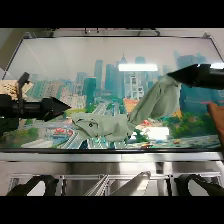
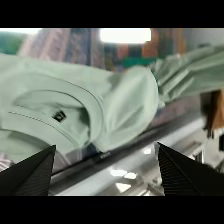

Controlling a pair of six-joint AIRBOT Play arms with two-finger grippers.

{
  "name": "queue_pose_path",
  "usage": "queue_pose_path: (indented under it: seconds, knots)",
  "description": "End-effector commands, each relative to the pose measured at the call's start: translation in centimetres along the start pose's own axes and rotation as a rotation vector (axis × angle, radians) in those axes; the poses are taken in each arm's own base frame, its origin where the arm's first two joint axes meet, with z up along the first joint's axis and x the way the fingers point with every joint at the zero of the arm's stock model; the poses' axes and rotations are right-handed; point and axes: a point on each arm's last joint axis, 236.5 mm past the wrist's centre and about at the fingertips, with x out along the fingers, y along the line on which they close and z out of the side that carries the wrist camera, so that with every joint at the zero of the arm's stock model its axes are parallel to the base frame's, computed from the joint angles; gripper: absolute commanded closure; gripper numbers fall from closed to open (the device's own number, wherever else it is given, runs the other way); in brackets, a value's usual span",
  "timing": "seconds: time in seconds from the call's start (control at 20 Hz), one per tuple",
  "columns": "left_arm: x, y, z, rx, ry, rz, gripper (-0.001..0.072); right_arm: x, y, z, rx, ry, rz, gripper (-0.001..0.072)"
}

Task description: Fold the shirts.

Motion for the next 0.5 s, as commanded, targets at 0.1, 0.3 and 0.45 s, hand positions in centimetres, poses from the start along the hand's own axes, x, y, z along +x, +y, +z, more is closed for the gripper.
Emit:
queue_pose_path:
  seconds: [0.1, 0.3, 0.45]
  knots:
    - [4.3, -5.3, -0.3, 0.174, 0.017, -0.026, -0.0002, -3.7, 14.4, 7.8, -0.291, -0.202, 0.237, 0.0696]
    - [8.9, -6.8, -2.6, 0.189, 0.154, -0.047, 0.0014, -4.5, 17.0, 9.0, -0.365, -0.212, 0.228, 0.0695]
    - [14.1, -6.3, -5.0, 0.193, 0.243, -0.022, 0.0013, -2.6, 10.2, 7.0, -0.280, -0.088, 0.015, 0.0696]
